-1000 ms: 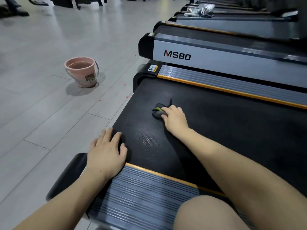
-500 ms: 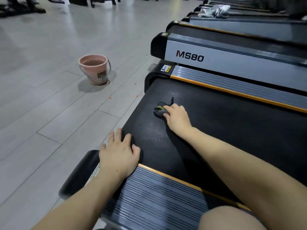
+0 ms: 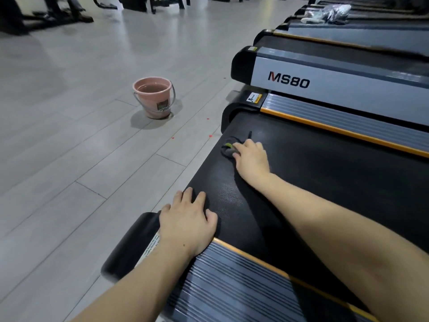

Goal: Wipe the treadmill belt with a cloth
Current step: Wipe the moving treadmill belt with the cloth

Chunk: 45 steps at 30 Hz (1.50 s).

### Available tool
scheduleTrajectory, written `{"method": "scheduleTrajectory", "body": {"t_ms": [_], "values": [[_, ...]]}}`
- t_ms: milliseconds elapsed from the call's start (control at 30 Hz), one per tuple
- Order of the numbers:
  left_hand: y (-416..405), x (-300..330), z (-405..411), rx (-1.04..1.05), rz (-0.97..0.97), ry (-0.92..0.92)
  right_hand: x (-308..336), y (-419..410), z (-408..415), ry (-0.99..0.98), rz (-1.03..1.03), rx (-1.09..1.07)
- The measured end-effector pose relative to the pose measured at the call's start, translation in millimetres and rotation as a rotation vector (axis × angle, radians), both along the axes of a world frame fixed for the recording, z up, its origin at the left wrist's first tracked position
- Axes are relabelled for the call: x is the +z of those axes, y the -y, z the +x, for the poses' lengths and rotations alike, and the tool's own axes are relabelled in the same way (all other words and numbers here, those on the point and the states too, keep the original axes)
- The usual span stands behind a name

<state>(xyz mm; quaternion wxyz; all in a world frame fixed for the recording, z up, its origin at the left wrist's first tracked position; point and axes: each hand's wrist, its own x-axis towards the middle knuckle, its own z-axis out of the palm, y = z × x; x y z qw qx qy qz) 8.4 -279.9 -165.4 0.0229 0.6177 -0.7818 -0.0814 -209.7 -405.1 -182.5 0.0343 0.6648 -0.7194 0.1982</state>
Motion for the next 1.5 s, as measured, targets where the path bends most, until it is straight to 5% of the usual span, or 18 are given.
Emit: {"method": "scheduleTrajectory", "body": {"t_ms": [200, 267, 433, 700, 933, 1133, 1267, 1367, 1500], "values": [[0, 0, -1, 0.011, -0.017, -0.01, -11, -56, 32, -0.03, -0.024, 0.566], [0, -1, -1, 0.005, -0.028, 0.009, -12, -26, 18, -0.092, -0.036, 0.55], [1, -3, -1, 0.004, -0.043, 0.017, -3, 34, -6, 0.01, 0.003, 0.04], [2, -2, -2, -0.002, -0.037, 0.017, -16, -48, 31, 0.018, -0.029, 0.598], [2, -1, -3, -0.019, -0.04, 0.032, -5, 7, -36, 0.039, -0.018, 0.027], [1, -1, -1, -0.019, -0.035, 0.02, -14, -131, 14, 0.09, -0.09, 0.378], [0, -1, -1, -0.028, -0.055, 0.01, -12, -140, -9, 0.008, -0.047, 0.483], [-2, -1, 0, -0.05, -0.079, 0.026, -5, -112, -60, -0.117, -0.021, 0.224], [-2, 1, -1, -0.099, -0.08, 0.027, 7, -124, -122, 0.008, 0.073, -0.155]]}}
